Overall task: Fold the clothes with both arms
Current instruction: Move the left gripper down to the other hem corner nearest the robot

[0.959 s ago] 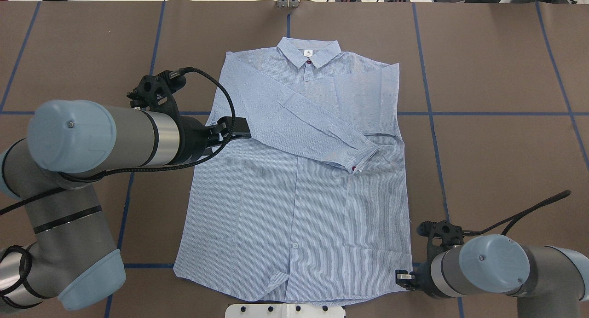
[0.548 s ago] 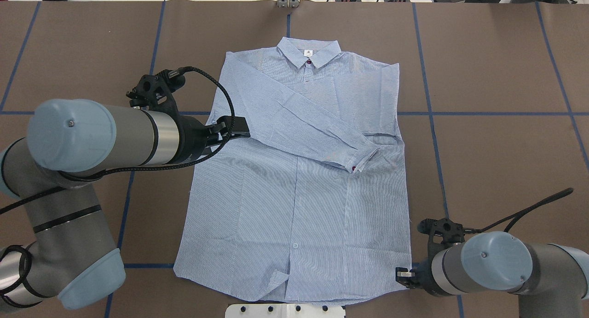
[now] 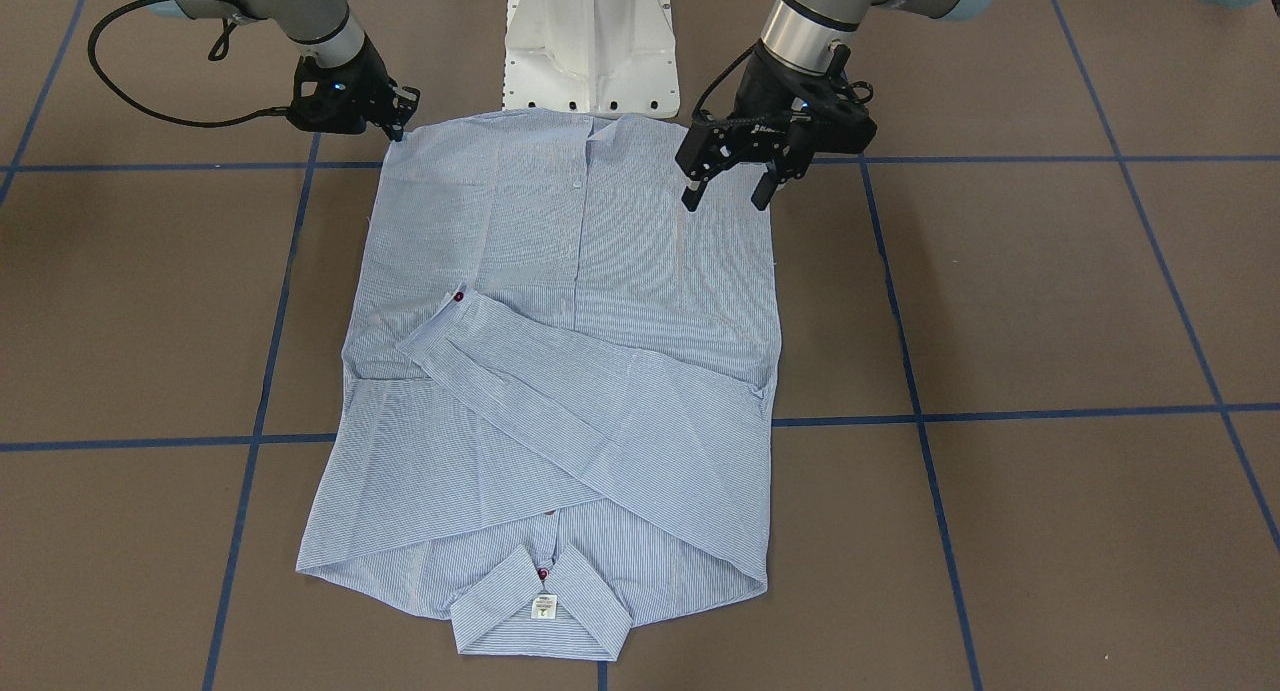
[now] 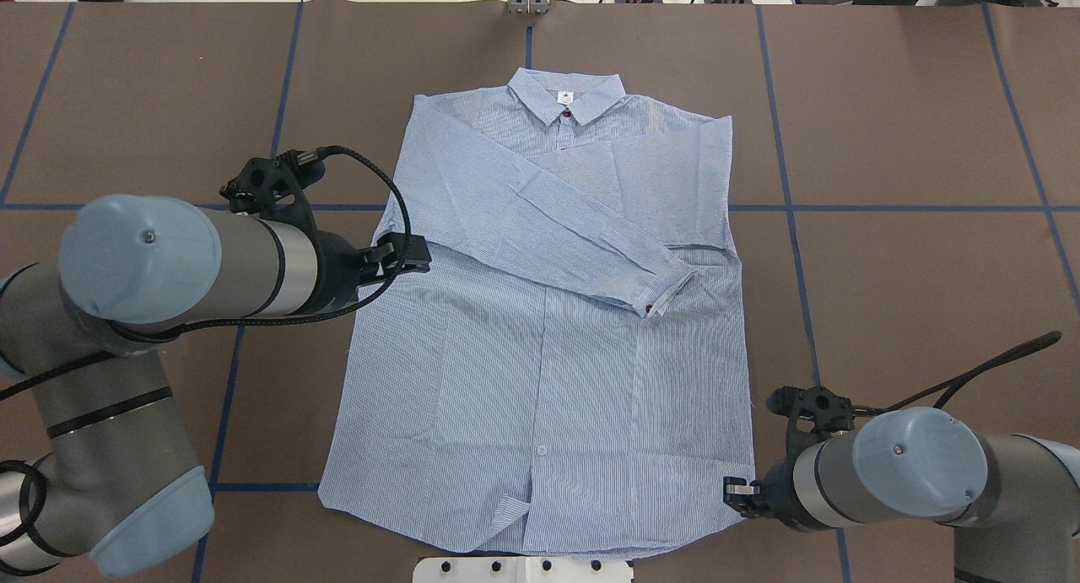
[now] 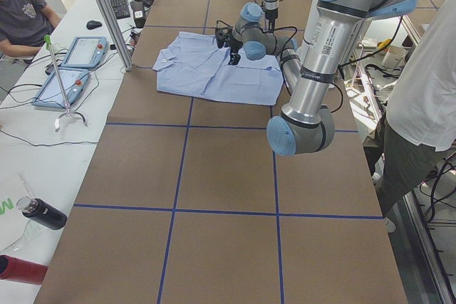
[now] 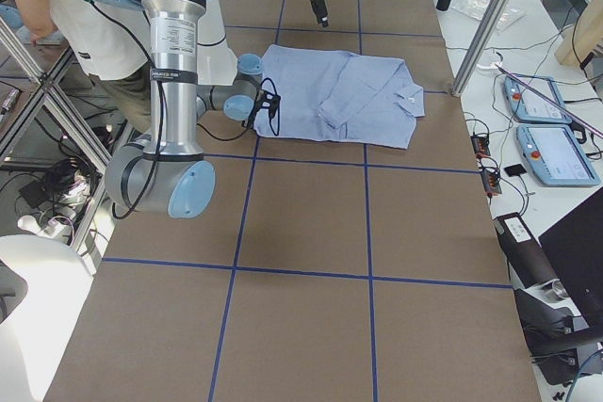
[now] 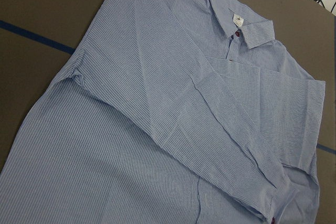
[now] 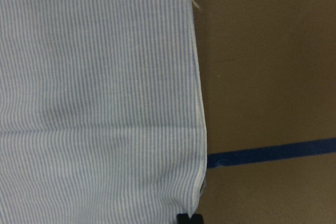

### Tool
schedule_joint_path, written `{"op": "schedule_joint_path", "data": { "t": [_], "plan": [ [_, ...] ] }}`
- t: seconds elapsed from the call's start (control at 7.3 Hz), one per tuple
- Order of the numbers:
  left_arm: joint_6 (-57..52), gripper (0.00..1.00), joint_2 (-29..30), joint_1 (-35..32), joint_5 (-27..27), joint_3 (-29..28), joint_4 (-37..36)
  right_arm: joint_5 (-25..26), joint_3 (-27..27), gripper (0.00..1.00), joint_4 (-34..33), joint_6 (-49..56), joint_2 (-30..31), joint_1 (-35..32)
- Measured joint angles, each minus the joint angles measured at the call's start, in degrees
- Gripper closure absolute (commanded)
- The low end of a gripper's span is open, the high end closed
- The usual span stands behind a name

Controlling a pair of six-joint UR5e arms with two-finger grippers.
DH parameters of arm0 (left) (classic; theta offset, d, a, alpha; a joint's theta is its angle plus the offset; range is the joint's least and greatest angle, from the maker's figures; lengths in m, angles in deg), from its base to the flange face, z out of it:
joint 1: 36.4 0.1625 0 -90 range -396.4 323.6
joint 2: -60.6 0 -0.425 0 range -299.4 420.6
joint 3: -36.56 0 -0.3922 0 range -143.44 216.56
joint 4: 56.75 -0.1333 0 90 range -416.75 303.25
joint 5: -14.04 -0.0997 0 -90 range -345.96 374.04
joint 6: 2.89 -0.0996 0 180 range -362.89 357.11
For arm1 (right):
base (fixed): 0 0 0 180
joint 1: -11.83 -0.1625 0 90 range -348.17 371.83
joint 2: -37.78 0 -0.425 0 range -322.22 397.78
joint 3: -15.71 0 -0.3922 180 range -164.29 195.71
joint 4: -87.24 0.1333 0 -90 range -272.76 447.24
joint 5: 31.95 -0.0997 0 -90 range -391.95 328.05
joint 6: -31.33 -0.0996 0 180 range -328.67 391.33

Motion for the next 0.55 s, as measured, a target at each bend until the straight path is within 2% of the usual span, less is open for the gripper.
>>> {"op": "schedule_joint_path", "data": {
  "t": [0.27, 0.55],
  "plan": [
    [0.1, 0.01, -6.5, 4.0, 0.6, 1.8, -0.9, -0.1, -0.2, 1.00, 0.2, 0.0, -0.2, -0.5],
    [1.5, 0.02, -10.0, 8.9, 0.0, 2.0, -1.2, -0.2, -0.3, 1.00, 0.4, 0.1, -0.7, -1.1]
  ]
}}
